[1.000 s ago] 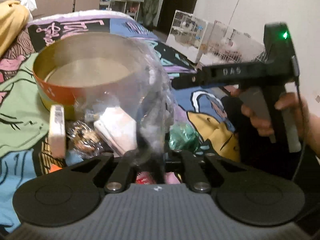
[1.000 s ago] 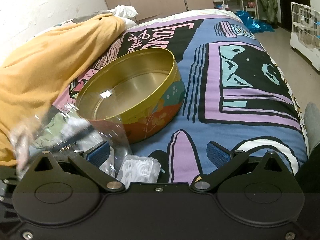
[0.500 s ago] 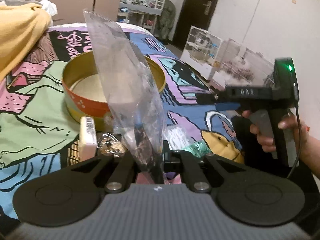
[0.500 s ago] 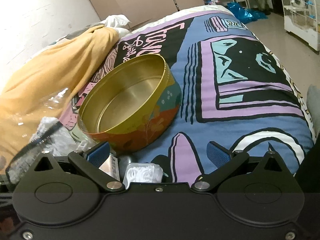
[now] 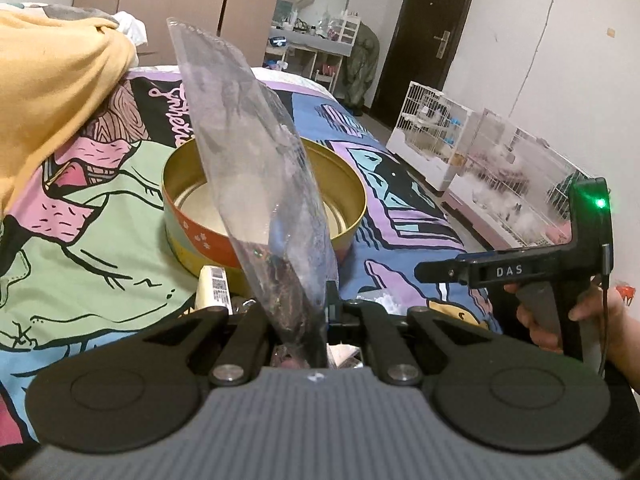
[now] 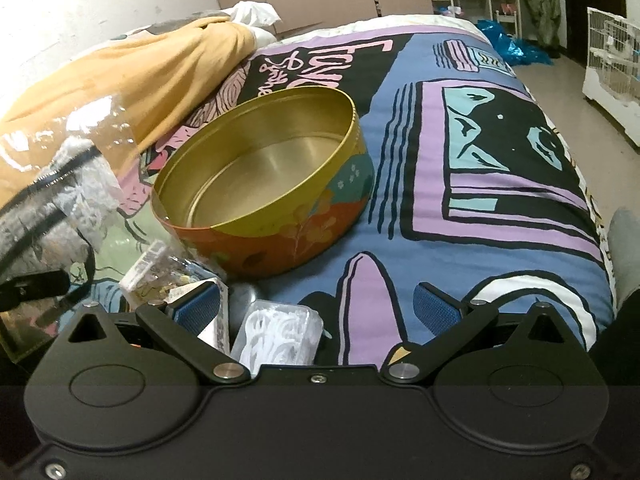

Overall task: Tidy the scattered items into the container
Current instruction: 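Lift the bag with the left gripper, letting its contents fall out, then carry the empty bag over the tin and release it inside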

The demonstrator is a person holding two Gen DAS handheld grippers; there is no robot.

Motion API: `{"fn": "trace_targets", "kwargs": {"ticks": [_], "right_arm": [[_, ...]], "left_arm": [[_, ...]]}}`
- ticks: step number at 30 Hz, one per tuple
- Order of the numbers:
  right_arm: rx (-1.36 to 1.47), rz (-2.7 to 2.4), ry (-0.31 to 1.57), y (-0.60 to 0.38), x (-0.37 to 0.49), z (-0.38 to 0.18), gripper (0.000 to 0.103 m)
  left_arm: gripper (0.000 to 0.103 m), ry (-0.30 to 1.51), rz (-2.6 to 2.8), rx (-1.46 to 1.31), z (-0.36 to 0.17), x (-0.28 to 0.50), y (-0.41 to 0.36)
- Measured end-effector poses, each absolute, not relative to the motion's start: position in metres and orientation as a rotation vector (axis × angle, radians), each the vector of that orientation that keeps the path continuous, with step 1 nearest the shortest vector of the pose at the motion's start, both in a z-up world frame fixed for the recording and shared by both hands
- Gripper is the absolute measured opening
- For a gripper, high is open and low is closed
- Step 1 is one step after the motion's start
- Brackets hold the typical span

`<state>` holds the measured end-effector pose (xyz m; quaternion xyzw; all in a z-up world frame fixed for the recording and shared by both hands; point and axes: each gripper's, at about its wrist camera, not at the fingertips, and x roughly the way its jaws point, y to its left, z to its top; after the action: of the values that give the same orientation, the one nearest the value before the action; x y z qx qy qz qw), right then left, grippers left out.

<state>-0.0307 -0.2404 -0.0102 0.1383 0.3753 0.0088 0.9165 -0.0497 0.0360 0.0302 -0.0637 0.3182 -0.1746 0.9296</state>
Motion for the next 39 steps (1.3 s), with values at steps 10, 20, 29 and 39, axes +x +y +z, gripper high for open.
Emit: {"fn": "trace_targets", "kwargs": {"ticks": [10,20,29,39], "right_arm": [[0.275,0.02,0.784,-0.241,-0.029,-0.012,0.103],[0.271,0.027,0.786,-0.239,-0.028,-0.012,0.103],[0.271,0.029,0.786,-0.238,-0.028,-0.012,0.103],[0.277,0.036,0.779,-0.236,-0.027,-0.012,0.103]], "left_arm": [[0.007,0.623,-0.364,-0.11,0.04,-0.041,0.03],[0.007,0.601,-0.368,-0.095,0.051,-0.028,0.026],[0.007,0.586,-0.378,-0.07,0.061,-0.004,0.021],[0.007,0.587,-0.386,-0.035,0.064,0.013,0.012]]}}
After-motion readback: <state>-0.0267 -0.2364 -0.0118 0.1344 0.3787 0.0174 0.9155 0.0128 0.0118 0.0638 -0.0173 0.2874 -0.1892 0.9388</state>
